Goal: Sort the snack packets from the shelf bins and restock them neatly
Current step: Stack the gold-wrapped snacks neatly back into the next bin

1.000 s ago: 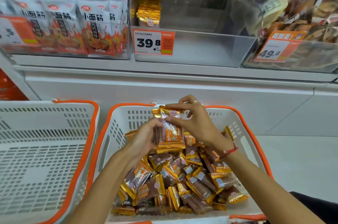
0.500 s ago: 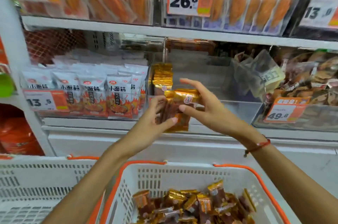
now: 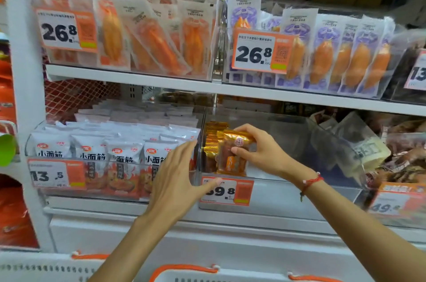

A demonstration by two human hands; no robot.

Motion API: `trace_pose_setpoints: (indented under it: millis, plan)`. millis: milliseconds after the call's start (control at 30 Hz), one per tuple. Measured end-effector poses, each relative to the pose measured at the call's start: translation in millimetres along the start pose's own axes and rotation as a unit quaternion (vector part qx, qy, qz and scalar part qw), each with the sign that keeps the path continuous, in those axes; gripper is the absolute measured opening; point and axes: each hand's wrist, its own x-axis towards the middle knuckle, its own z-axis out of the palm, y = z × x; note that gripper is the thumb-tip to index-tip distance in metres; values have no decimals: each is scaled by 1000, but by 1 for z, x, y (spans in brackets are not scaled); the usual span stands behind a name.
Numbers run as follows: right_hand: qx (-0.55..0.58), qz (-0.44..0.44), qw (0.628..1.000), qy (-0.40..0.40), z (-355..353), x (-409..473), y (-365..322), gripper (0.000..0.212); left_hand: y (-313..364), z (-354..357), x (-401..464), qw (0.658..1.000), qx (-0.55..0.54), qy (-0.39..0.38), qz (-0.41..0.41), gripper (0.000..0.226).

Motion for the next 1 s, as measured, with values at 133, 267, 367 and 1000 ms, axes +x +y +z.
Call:
trace_pose_setpoints:
  millis: [133,267,367,1000]
  plan:
    - [36,51,997,-48,21,20,-1,29,-5,4,1,1000,23,0,15,99]
    - [-49,98,985,-131,29,28,3,27,-5,5,1,1000,24,-1,10,98]
    - [-141,97,973,-157,30,27,4,31,-4,5,1,1000,24,-8,3,99]
    - [-211,-8,975,-68,21,9,-1,34,11,-1,-10,1000,18,3,-12,91]
